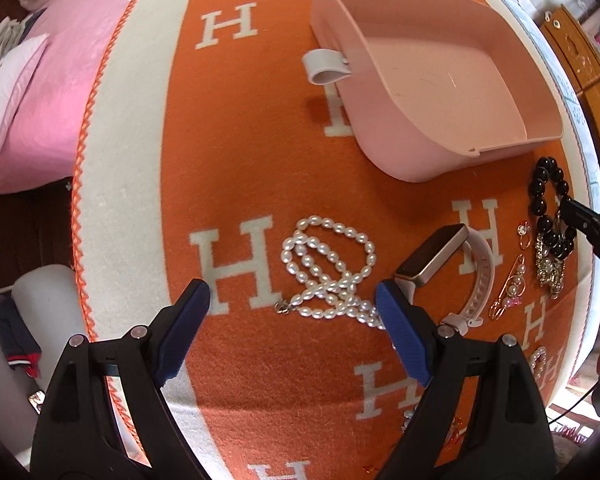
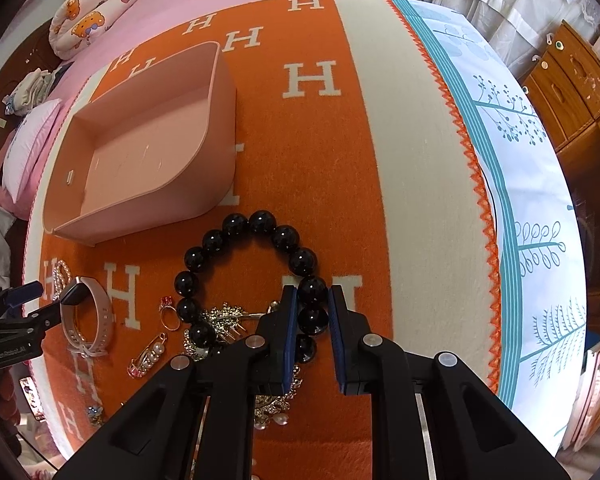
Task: Organize jewelry
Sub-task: 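Grasp the white pearl necklace with the left tool while the right tool grasps the black bead bracelet, then carry the pearl necklace and black bracelet into the pink tray and release both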
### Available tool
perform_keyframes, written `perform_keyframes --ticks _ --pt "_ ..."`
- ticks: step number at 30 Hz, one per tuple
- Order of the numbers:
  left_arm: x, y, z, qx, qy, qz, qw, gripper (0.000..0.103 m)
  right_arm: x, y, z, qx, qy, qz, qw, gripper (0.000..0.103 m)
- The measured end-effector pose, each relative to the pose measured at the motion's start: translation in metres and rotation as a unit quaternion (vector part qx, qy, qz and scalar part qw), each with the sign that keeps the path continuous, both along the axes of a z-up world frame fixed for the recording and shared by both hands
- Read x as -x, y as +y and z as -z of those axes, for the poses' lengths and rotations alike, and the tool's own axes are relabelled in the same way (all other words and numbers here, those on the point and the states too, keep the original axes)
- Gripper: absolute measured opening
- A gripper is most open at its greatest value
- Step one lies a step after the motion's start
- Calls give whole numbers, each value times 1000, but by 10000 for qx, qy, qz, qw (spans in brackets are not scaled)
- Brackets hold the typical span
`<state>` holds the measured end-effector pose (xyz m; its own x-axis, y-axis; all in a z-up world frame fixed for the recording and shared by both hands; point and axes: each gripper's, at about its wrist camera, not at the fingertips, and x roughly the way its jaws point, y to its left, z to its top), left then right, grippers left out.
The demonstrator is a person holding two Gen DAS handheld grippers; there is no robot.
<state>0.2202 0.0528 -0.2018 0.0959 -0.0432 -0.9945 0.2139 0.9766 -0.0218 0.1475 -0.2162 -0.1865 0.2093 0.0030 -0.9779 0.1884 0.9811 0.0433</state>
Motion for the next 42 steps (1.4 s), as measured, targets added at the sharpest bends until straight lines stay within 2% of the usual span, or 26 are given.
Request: perform_keyframes --ticks 4,7,9,11,16,21,28,31,42 --pt "-4 -11 -2 42 29 1 10000 80 -6 4 3 5 -12 -1 10000 15" --pt "-1 -14 -7 76 -35 138 9999 55 -6 4 3 11 -11 0 10000 15" --pt "-1 -19 -12 88 -61 242 9997 22 -6 5 3 10 -10 -2 10000 15" --pt "-1 -23 -14 68 -50 250 9997 8 -6 5 3 17 -17 -14 10000 15" --pt "0 -16 -21 172 -60 2 9998 7 -9 7 1 -32 -47 -85 9999 15" --pt "4 0 -52 483 -273 -381 9977 7 -4 5 -16 -285 -174 -71 9994 15" --pt "30 1 -107 737 -739 -396 9937 7 7 8 -65 -554 -564 -247 9966 15" --pt "49 16 -125 898 -880 -403 9912 7 13 14 -86 -640 -717 -360 9947 15" --pt "78 0 -208 1260 -1455 -310 9808 7 30 36 -159 -783 -1230 -805 9860 15"
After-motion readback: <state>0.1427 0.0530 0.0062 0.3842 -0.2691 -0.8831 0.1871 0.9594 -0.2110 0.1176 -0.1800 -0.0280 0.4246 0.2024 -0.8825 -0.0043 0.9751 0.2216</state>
